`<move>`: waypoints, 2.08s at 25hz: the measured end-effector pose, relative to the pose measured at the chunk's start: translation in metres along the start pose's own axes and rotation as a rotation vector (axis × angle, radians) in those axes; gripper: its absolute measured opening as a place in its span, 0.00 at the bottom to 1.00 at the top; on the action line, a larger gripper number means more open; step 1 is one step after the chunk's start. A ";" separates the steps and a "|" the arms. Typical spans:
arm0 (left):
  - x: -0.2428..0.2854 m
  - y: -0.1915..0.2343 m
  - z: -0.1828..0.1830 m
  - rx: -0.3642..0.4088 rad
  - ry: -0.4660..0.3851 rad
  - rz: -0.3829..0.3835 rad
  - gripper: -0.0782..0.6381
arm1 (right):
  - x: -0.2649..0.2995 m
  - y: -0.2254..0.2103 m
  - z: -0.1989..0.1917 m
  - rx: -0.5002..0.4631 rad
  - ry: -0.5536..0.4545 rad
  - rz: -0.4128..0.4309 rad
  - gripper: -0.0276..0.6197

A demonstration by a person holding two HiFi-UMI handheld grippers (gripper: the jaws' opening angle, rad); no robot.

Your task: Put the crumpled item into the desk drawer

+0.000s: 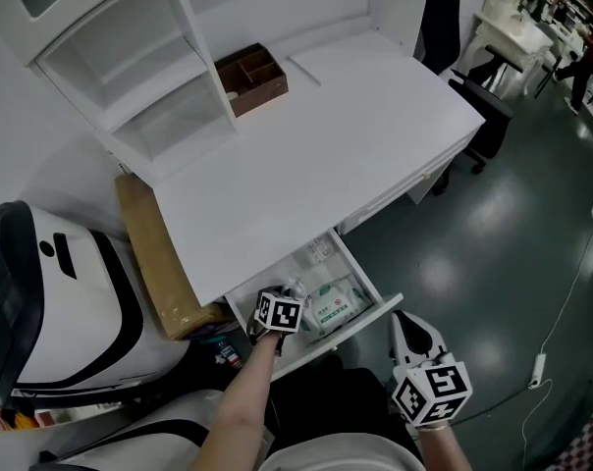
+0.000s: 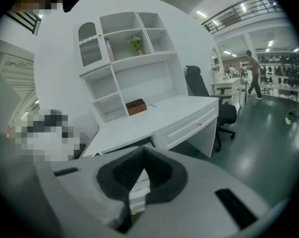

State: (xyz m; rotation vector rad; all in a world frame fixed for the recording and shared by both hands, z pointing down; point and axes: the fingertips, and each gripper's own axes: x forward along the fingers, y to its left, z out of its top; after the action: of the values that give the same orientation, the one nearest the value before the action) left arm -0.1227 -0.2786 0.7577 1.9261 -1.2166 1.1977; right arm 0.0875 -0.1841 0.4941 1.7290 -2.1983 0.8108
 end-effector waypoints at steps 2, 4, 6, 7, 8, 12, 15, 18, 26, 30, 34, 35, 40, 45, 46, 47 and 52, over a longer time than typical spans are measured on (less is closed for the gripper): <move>0.008 0.001 -0.005 0.003 0.028 0.004 0.20 | -0.001 -0.001 -0.001 0.001 0.004 -0.004 0.05; 0.014 0.004 -0.008 0.005 0.045 0.013 0.21 | 0.000 -0.002 -0.002 0.003 0.007 -0.009 0.05; 0.019 0.007 -0.009 0.004 0.059 0.017 0.21 | 0.000 -0.004 -0.003 0.008 0.010 -0.013 0.05; 0.020 0.007 -0.010 0.005 0.067 0.017 0.21 | 0.000 -0.005 -0.004 0.011 0.012 -0.016 0.05; 0.022 0.007 -0.011 0.007 0.077 0.018 0.21 | 0.001 -0.006 -0.004 0.013 0.013 -0.018 0.05; 0.030 0.008 -0.015 0.016 0.120 0.027 0.22 | 0.001 -0.008 -0.005 0.015 0.018 -0.022 0.05; 0.032 0.008 -0.016 0.015 0.133 0.032 0.22 | 0.001 -0.008 -0.005 0.015 0.020 -0.023 0.05; 0.032 0.008 -0.016 0.001 0.134 0.033 0.24 | 0.001 -0.009 -0.005 0.013 0.022 -0.023 0.05; 0.015 0.011 -0.006 -0.033 0.052 0.028 0.32 | 0.002 0.000 -0.003 -0.002 0.015 -0.004 0.05; -0.009 0.010 0.013 -0.062 -0.057 0.010 0.32 | 0.002 0.004 0.000 -0.009 0.001 0.007 0.05; -0.040 0.007 0.032 -0.056 -0.148 -0.002 0.32 | 0.001 0.008 0.006 -0.014 -0.019 0.017 0.05; -0.048 0.005 0.036 -0.054 -0.168 -0.005 0.32 | 0.001 0.009 0.007 -0.015 -0.024 0.020 0.05; -0.089 0.001 0.054 -0.060 -0.262 -0.021 0.30 | -0.001 0.016 0.014 -0.021 -0.052 0.040 0.05; -0.138 -0.009 0.067 -0.059 -0.354 -0.034 0.27 | -0.006 0.022 0.021 -0.029 -0.077 0.056 0.05; -0.148 -0.010 0.070 -0.066 -0.375 -0.036 0.27 | -0.007 0.023 0.023 -0.030 -0.083 0.059 0.05; -0.157 -0.010 0.073 -0.074 -0.398 -0.036 0.26 | -0.008 0.024 0.024 -0.032 -0.089 0.061 0.05; -0.198 -0.011 0.084 -0.108 -0.496 -0.024 0.24 | -0.015 0.028 0.033 -0.039 -0.122 0.068 0.05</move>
State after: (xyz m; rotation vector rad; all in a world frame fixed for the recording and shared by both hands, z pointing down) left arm -0.1173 -0.2625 0.5431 2.2197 -1.4605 0.6378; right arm 0.0698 -0.1858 0.4522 1.7358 -2.3473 0.6895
